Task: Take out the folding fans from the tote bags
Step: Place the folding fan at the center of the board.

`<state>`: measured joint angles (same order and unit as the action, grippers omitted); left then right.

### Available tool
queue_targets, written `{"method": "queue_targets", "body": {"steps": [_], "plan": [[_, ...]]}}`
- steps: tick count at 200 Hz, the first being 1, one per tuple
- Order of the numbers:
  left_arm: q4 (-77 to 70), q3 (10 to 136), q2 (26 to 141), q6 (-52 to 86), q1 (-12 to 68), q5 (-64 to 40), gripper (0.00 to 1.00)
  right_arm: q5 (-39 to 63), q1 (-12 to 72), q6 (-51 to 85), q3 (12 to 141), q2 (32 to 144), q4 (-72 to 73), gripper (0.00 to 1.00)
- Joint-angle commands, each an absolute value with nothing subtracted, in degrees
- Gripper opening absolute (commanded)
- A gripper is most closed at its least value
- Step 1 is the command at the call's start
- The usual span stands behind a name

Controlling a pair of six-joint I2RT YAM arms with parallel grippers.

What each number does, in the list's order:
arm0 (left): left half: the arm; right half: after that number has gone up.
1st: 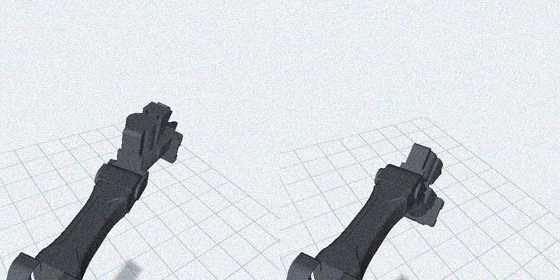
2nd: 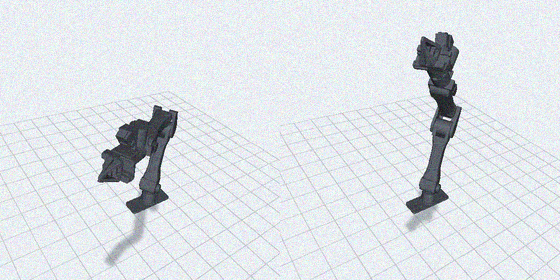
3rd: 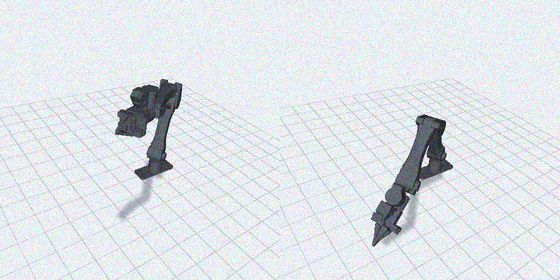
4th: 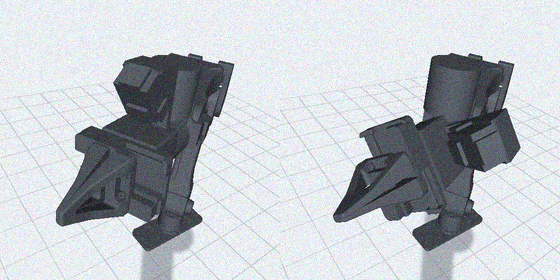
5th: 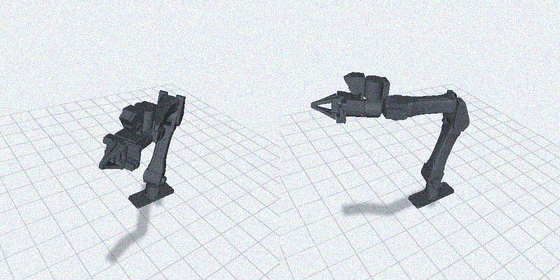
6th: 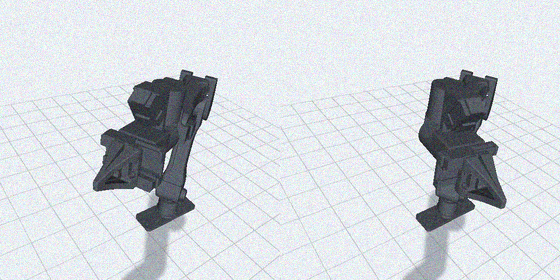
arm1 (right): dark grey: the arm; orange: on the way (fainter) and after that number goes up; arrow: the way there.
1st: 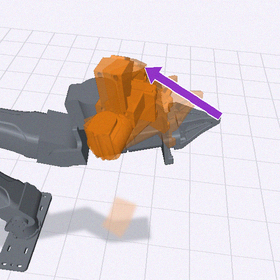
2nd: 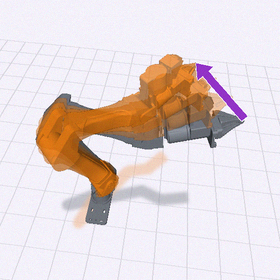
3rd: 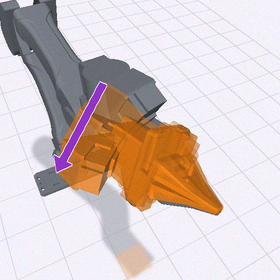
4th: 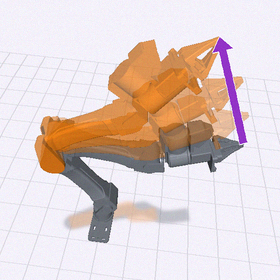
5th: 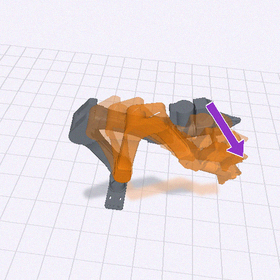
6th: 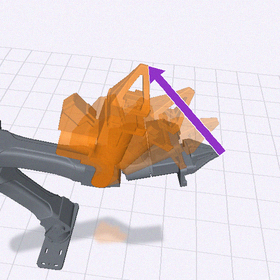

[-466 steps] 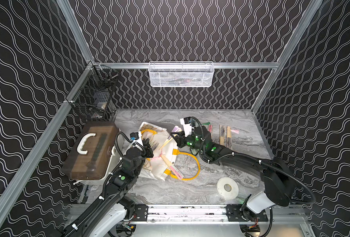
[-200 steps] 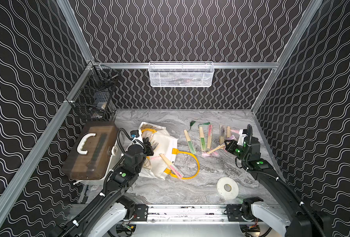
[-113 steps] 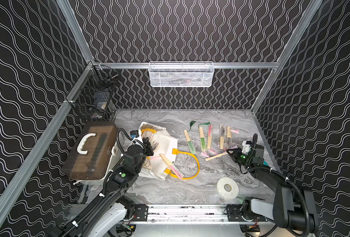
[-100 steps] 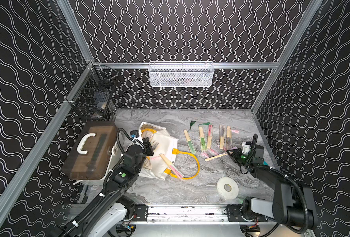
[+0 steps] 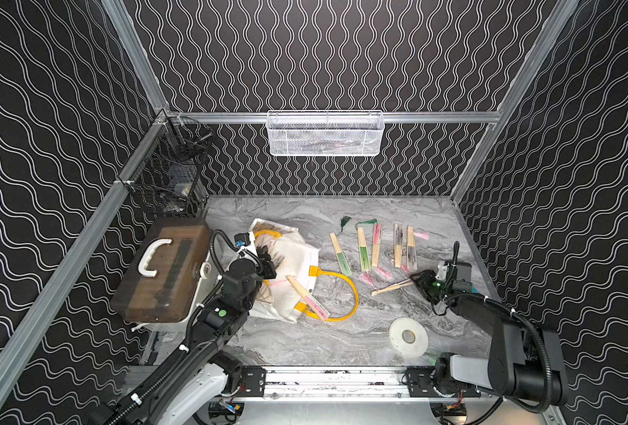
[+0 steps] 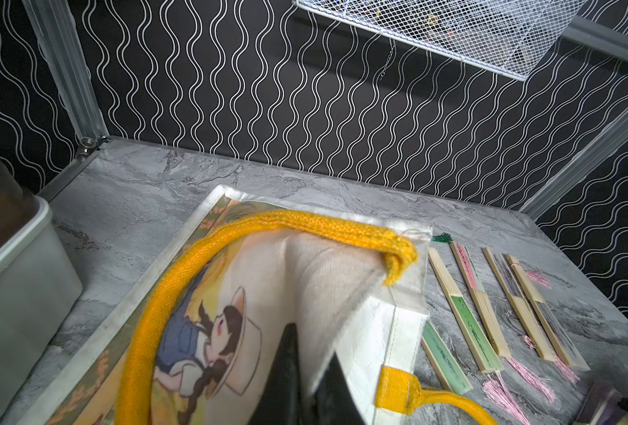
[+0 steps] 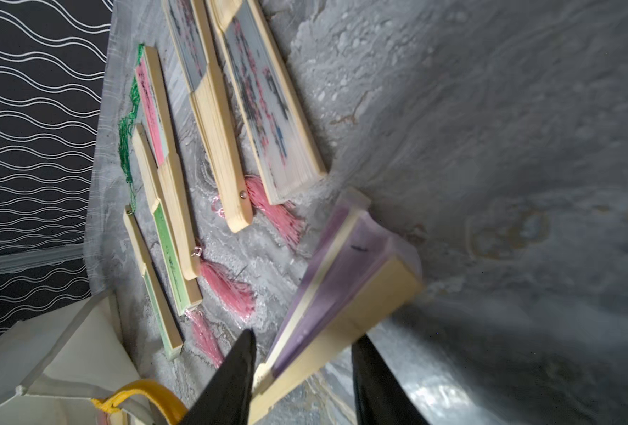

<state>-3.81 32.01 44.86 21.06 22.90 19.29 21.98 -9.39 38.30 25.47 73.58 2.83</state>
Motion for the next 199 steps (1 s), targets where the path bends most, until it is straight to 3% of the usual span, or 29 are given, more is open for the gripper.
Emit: {"method": "queue_targets", "body": {"steps": [1, 59, 123, 154, 177, 199], "plan": [[-6.16, 32.34, 44.58, 21.73, 22.81, 19.85, 0.0, 19.42, -9.31, 36.4, 27.01, 70.62, -1.46, 0.44], [-6.78, 32.42, 44.65, 21.96, 22.79, 19.51, 0.0, 15.22, -8.49, 35.33, 31.73, 63.54, -13.45, 0.45], [-7.56, 32.27, 45.47, 23.67, 22.79, 17.88, 0.0, 11.35, 2.57, 35.83, 36.38, 70.96, -8.42, 0.44], [-9.39, 31.23, 45.63, 24.93, 22.9, 16.79, 0.0, 12.94, 3.34, 37.48, 38.19, 76.86, -4.13, 0.43], [-9.45, 31.01, 46.02, 25.4, 22.86, 16.27, 0.0, 9.74, 3.42, 38.44, 39.5, 77.42, -7.5, 0.42], [-9.76, 30.94, 45.71, 25.15, 22.84, 16.41, 0.0, 3.38, 3.43, 38.84, 41.04, 75.39, -14.92, 0.46]]}}
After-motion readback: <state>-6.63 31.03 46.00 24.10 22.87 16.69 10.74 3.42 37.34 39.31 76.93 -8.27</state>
